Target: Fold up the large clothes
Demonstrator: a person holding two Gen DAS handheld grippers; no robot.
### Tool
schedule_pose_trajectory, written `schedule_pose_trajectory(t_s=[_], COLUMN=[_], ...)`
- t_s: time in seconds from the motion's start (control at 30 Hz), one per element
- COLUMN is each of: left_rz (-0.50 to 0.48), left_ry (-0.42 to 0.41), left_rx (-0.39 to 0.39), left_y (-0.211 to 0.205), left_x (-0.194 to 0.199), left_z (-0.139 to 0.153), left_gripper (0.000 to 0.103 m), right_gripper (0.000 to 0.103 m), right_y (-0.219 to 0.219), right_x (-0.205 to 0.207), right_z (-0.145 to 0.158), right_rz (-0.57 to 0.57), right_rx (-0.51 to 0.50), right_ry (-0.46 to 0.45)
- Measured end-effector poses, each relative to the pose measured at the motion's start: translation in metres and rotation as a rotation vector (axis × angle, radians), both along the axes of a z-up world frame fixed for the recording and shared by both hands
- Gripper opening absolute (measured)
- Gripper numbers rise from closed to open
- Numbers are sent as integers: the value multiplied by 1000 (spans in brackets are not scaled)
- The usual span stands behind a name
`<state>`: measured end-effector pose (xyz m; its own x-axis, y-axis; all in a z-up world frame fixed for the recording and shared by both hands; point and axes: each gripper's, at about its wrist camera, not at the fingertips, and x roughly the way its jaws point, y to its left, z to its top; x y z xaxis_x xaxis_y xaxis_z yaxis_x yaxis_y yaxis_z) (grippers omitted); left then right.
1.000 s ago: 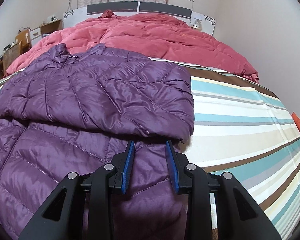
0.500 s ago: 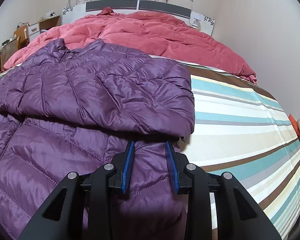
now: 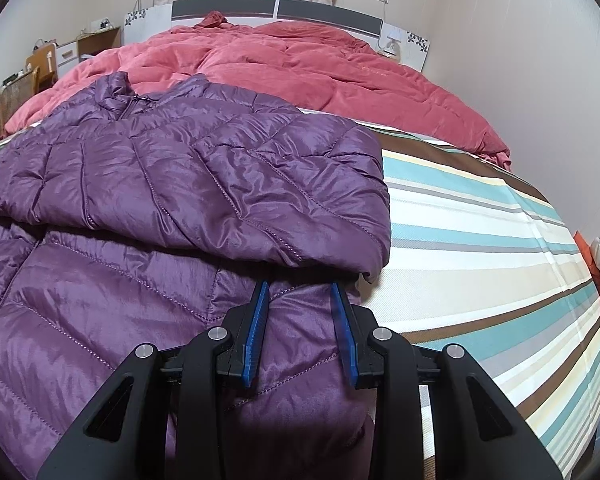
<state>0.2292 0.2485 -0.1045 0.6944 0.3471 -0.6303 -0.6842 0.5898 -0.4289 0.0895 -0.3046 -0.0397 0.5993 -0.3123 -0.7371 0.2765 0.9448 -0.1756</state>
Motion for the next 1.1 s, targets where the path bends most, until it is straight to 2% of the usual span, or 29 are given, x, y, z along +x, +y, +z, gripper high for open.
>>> schedule_pose_trajectory(t_s=[0.17,0.33,0.47,0.53,0.67,0.9,1.1], left_rz=[-126,-210,-290,-337,-433,-528,-672], left_ry=[-9,-20,-22,-10,22,16,31], left_rx=[146,227,360,471,679,817,967], left_y=[-41,-78,-121,-151,-211,-283,-349], left_x=[11,15,18,20,21,22,21], left_z=[29,49,65,73,80,90,78], left_gripper=[8,8,8,8,9,9,9], right_gripper=[32,32,32,32,32,32,32], right_y=[1,0,0,0,0,-1,-4], right_x=[0,0,1,0,1,1,1], right_z=[0,-1,-2,-1,-1,-1,0], right_rz=[-1,-2,-4,-2,-3,-3,-10], right_rx=[-7,5,9,8,11,12,28], right_ry=[1,-3,-5,-5,-6,-8,-12])
